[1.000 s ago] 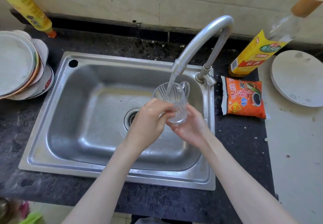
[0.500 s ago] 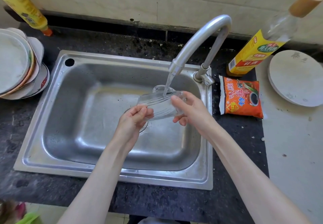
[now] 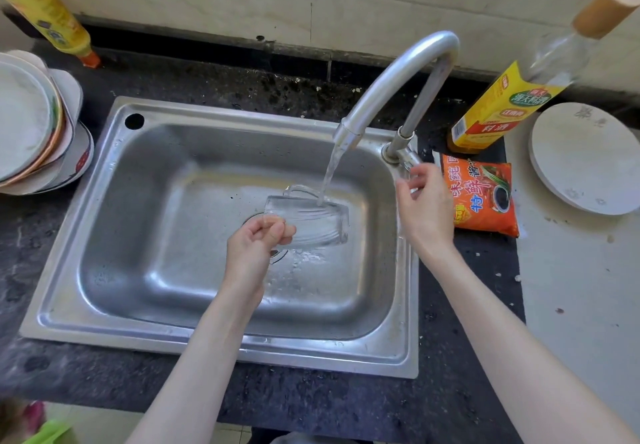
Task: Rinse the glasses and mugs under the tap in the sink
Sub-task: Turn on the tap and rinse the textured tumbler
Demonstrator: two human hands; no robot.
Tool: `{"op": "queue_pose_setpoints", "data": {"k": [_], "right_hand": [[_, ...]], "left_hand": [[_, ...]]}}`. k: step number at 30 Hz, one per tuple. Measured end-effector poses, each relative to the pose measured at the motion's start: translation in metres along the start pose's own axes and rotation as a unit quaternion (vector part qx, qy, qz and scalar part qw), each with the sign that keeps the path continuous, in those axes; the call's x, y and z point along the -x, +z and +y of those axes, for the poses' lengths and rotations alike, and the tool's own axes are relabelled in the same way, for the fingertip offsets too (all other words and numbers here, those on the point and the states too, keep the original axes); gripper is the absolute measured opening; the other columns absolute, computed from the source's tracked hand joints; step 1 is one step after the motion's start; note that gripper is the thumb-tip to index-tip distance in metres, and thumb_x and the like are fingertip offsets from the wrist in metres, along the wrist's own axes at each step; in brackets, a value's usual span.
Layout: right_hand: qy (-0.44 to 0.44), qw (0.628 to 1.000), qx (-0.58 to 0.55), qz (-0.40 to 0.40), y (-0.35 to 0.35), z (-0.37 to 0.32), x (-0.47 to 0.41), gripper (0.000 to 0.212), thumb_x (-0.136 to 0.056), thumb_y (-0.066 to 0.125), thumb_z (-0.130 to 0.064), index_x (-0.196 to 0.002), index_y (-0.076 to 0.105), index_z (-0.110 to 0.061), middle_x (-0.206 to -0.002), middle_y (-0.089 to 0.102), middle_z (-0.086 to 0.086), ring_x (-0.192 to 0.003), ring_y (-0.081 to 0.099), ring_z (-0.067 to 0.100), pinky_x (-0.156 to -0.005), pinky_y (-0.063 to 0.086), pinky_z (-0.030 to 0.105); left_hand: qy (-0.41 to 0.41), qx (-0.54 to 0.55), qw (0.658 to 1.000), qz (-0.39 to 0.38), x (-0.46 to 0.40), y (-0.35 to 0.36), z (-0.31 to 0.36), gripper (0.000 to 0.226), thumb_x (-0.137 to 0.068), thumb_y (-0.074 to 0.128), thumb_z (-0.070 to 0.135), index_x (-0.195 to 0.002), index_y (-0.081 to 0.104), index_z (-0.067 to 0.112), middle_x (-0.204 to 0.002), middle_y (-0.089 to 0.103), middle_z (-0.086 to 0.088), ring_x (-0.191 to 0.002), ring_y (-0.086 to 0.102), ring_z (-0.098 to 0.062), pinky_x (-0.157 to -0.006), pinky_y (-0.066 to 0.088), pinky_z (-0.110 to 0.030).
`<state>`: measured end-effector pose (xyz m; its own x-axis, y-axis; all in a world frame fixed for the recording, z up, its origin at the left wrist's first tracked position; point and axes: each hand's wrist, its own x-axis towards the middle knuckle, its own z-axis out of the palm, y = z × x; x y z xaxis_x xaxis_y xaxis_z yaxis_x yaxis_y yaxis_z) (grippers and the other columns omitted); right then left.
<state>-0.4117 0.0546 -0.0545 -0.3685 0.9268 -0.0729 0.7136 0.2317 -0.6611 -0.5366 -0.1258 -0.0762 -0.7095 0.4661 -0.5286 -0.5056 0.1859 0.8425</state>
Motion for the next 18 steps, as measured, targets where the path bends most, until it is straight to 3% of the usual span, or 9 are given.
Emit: {"op": "queue_pose_setpoints", "data": {"k": [4,8,13,18], "right_hand": [[-0.073,0.982,0.177,0.007,0.006,0.013,-0.029,0.039,-0.09,0.056,-0.027,-0.124,0.052,-0.009,-0.127,0.051,0.011,-0.117,0.042,0.029,-0.092,0.036,0.036],[-0.105,0.97,0.218,0.024,0.006,0.015,-0.041,0.029,-0.093,0.052,-0.025,-0.117,0.059,-0.009,-0.119,0.06,0.012,-0.111,0.047,0.029,-0.088,0.038,0.041],[-0.016,0.998,0.065,-0.002,-0.004,0.016,-0.054,0.032,-0.094,0.05,-0.028,-0.121,0.055,-0.011,-0.114,0.062,0.01,-0.112,0.047,0.027,-0.083,0.035,0.033],[0.073,0.993,-0.063,-0.071,-0.018,0.014,-0.063,0.054,-0.091,0.056,-0.028,-0.138,0.037,-0.01,-0.113,0.062,0.005,-0.119,0.051,0.026,-0.101,0.04,0.042]], "left_hand": [[0.076,-0.068,0.995,-0.003,0.007,0.003,0.011,0.021,-0.086,0.056,-0.004,-0.076,0.059,0.015,-0.069,0.065,-0.002,-0.059,0.061,-0.001,-0.062,0.046,-0.01],[0.1,-0.093,0.99,-0.025,0.007,0.007,0.016,0.022,-0.084,0.057,-0.005,-0.076,0.059,0.015,-0.069,0.065,-0.002,-0.061,0.063,0.0,-0.064,0.047,-0.011],[0.102,-0.086,0.99,-0.039,0.009,0.012,0.018,0.02,-0.084,0.057,-0.006,-0.077,0.059,0.013,-0.071,0.066,-0.005,-0.065,0.065,-0.002,-0.064,0.048,-0.011],[0.065,-0.036,0.997,-0.03,0.01,0.008,0.012,0.015,-0.085,0.057,-0.004,-0.081,0.06,0.011,-0.065,0.07,0.003,-0.063,0.064,-0.005,-0.063,0.046,-0.009]]}}
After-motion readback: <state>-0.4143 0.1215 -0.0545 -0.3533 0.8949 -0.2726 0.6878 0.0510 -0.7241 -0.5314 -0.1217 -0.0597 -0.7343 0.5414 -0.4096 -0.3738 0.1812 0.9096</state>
